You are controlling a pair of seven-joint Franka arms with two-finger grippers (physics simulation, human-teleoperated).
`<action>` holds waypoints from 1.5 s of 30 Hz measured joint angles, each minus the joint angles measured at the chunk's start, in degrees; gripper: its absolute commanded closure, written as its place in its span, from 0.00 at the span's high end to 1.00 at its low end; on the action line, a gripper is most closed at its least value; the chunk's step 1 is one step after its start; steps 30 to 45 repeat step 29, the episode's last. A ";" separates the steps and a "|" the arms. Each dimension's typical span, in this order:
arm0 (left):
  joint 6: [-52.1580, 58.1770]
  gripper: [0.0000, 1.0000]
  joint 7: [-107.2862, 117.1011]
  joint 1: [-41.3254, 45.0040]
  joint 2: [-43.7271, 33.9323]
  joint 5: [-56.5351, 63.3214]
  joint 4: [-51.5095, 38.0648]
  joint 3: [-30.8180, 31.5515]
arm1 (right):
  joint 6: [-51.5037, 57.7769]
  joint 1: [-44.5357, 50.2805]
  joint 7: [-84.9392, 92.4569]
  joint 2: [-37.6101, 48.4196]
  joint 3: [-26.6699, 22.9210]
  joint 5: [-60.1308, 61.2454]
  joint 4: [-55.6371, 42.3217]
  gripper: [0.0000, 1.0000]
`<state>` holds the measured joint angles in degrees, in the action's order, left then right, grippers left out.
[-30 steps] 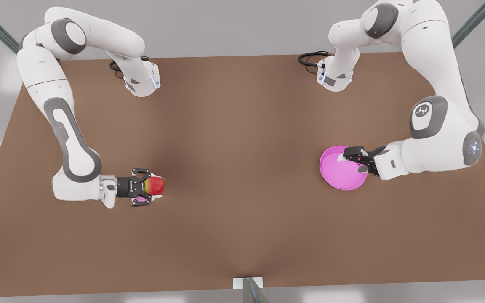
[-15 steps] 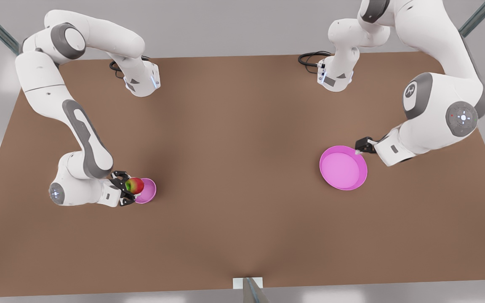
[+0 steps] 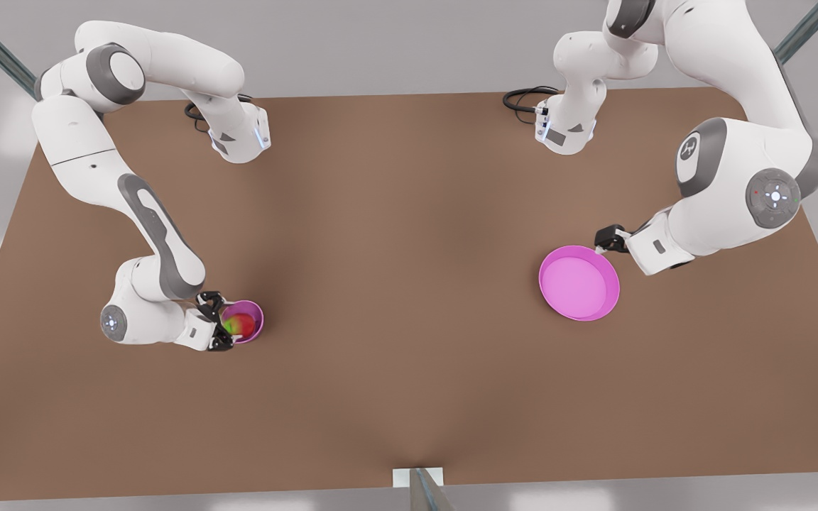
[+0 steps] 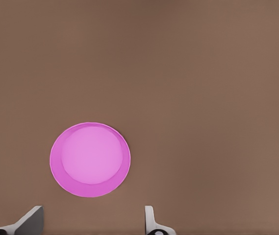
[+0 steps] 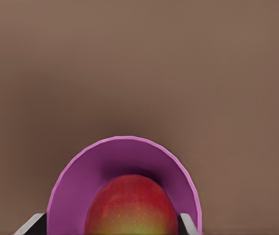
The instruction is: Use the left arm to pick up the apple from the plate, transfer it to the gripper of the right arm, and then use the right arm to place it into the bowl
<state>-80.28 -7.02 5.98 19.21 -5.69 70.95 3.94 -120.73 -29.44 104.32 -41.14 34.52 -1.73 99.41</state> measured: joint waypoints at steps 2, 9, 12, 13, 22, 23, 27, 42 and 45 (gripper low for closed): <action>0.06 1.00 0.06 0.06 0.00 0.00 0.00 0.00 | -0.12 -0.01 -0.34 0.51 0.15 -0.04 -0.13 1.00; 0.15 1.00 0.23 0.11 0.00 0.07 -0.06 0.07 | 9.08 -1.43 -5.84 13.45 0.31 -2.01 -6.10 1.00; 0.21 1.00 0.27 0.05 -0.06 0.22 -0.23 0.09 | 19.94 1.15 -15.42 11.31 0.05 -12.18 -17.49 1.00; 0.34 1.00 0.27 0.05 -0.18 0.62 -0.45 0.14 | 23.30 1.35 -18.96 11.01 -0.48 -14.26 -19.99 1.00; 5.23 1.00 0.32 0.05 -0.49 4.63 -6.65 0.09 | 39.88 21.19 -47.75 27.85 -25.88 -8.24 -19.79 1.00; 7.07 1.00 0.33 0.12 -0.51 4.81 -7.64 0.06 | 40.62 21.24 -50.45 28.25 -25.96 -7.83 -19.52 1.00; 12.27 1.00 0.70 0.77 -0.23 4.09 -8.46 0.29 | 42.63 21.28 -60.18 29.02 -26.14 -6.58 -18.67 1.00; 13.85 1.00 1.01 0.98 -0.17 3.65 -8.40 0.34 | 43.22 21.29 -64.32 29.15 -26.26 -6.31 -18.56 1.00; 13.85 1.00 1.01 0.98 -0.17 3.65 -8.40 0.34 | 43.22 21.29 -64.32 29.15 -26.26 -6.31 -18.56 1.00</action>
